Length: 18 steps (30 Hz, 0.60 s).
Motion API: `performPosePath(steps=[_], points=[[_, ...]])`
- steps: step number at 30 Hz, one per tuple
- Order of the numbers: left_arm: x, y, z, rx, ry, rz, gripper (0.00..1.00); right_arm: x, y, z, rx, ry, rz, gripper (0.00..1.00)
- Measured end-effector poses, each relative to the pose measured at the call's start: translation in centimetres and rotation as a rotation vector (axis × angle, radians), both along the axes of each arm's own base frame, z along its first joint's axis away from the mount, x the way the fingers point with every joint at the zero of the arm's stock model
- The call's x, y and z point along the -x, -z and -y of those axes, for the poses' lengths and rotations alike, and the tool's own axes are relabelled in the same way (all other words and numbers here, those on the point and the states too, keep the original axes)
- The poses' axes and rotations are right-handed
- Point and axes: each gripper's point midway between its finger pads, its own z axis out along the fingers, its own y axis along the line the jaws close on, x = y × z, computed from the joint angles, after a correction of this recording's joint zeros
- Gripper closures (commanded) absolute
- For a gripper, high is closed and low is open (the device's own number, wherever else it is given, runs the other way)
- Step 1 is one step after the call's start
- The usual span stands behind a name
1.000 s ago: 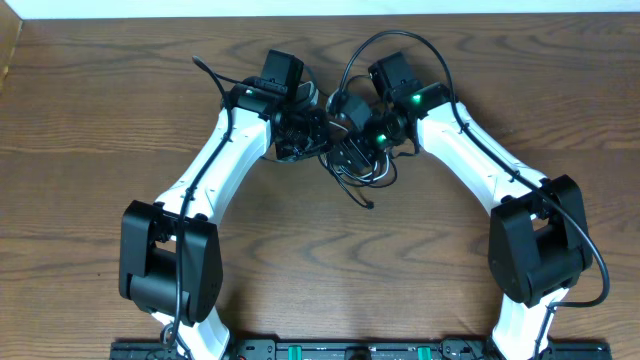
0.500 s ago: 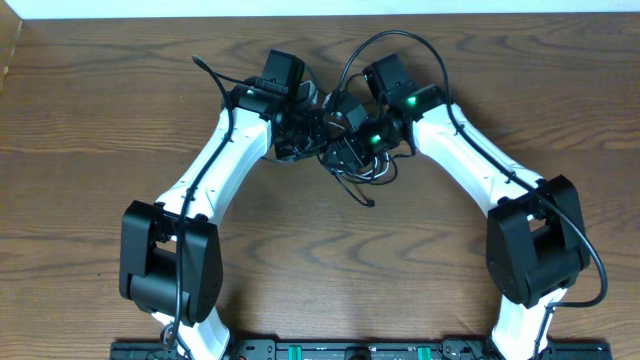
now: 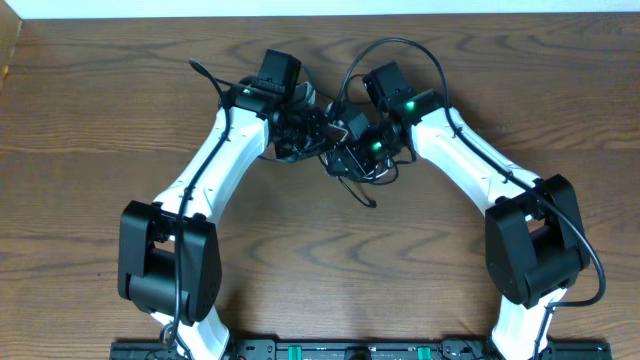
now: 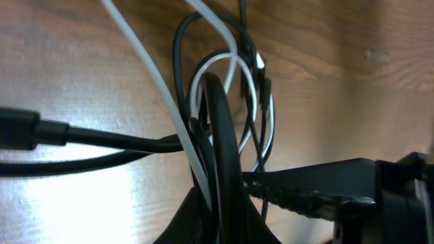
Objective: Untangle cables
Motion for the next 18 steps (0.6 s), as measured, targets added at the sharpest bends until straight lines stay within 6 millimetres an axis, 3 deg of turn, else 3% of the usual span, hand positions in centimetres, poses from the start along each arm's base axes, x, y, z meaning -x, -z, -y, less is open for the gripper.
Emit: performPosePath(steps=[8, 18], points=[[-0.1, -0.9, 0.4, 0.096, 0.002, -0.017, 0.92, 0.6, 0.4, -0.3, 0.002, -0.022, -0.002, 0.99], [-0.3, -1.2, 0.5, 0.116, 0.009, -0.01, 0.92, 0.3, -0.1, 0.3, -0.041, -0.003, -0.037, 0.99]])
